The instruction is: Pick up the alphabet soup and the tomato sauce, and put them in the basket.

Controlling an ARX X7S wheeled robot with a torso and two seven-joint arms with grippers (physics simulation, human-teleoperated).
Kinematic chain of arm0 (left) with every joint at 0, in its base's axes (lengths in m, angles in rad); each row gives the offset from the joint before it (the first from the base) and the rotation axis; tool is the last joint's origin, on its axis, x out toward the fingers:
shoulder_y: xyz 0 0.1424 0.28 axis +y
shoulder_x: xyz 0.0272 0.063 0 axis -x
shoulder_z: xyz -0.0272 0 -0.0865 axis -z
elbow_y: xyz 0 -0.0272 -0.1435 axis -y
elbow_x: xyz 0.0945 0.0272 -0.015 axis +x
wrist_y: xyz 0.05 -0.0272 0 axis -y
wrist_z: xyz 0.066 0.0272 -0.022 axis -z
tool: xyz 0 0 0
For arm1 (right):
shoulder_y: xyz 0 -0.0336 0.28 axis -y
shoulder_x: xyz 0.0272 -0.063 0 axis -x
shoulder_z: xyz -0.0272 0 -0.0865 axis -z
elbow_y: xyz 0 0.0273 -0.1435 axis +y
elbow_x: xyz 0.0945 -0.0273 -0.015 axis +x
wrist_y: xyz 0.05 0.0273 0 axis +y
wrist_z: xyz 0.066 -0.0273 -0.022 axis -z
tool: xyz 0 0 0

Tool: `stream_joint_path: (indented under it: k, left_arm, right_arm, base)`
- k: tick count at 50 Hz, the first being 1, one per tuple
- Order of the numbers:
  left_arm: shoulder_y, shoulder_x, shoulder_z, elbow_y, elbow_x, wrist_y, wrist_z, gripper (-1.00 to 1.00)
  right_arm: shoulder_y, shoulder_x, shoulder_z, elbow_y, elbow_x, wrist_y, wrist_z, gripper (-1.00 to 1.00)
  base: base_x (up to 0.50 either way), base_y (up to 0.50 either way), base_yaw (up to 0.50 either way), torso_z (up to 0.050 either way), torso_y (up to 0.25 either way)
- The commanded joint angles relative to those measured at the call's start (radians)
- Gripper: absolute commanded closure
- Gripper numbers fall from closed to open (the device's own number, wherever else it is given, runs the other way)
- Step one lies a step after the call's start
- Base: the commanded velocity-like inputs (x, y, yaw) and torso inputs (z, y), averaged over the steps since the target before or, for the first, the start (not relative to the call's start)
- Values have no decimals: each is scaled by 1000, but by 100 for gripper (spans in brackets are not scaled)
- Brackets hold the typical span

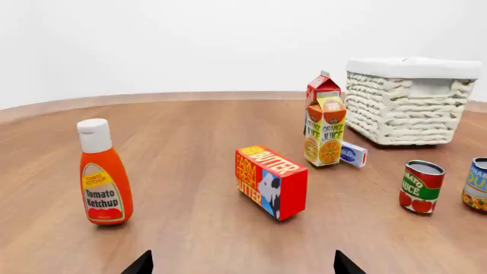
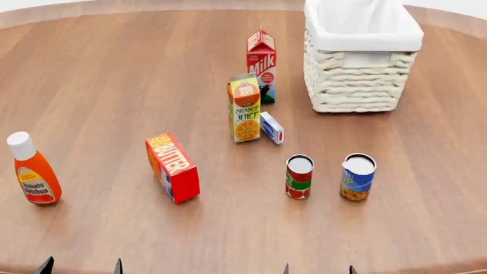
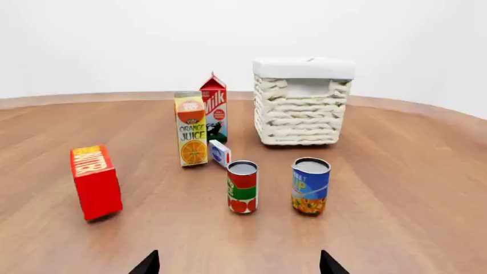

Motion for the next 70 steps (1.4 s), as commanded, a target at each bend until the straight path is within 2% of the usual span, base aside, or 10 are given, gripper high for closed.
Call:
stream_joint_path:
  k: [1,2,7,14,22,32,39,44,49,70]
  left_arm:
    - [-10,-16,19,-22,-16,12,-19,-100]
    - [1,-21,26,-4,-12,4,-29,-100]
    - [2,-39,38,11,-35,-6,-42,-100]
    - [8,-57,40,38,-59,-11,-60,-100]
    - [58,-117,-22,410,-87,-110,-99,-100]
    - [110,-160,-27,700,-45,-179,-128,-100]
    - [59,-187,-35,939,-45,-353,-136,-100]
    - [47,-204,-35,944,-63,-356,-131,-100]
    - [67,-202,-9,887,-38,-292,-136,-100]
    - [65,-211,16,890,-46,-302,-150,-100]
  right_arm:
    - [0,9,-13,0,9,0,13,-100]
    - [9,9,-16,76,6,-64,12,-100]
    - [0,33,-38,11,21,-6,38,-100]
    - [7,47,-54,43,37,-44,57,-100]
    - [-21,84,-64,-293,1,97,100,-100]
    - [-50,123,-50,-699,16,263,105,-100]
    - [8,148,-27,-908,41,432,107,-100]
    - [45,155,-4,-959,68,495,111,-100]
    - [33,156,-4,-942,70,470,117,-100]
    - [-2,176,-51,-917,44,404,141,-100]
  base:
    - [0,0,0,0,0]
    - [0,0,0,0,0]
    - [0,0,0,0,0]
    - [0,0,0,0,0]
    - [0,0,0,0,0]
    - [0,0,0,0,0]
    - [0,0,0,0,0]
    - [0,0,0,0,0]
    - [0,0,0,43,0]
    - [0,0,0,50,0]
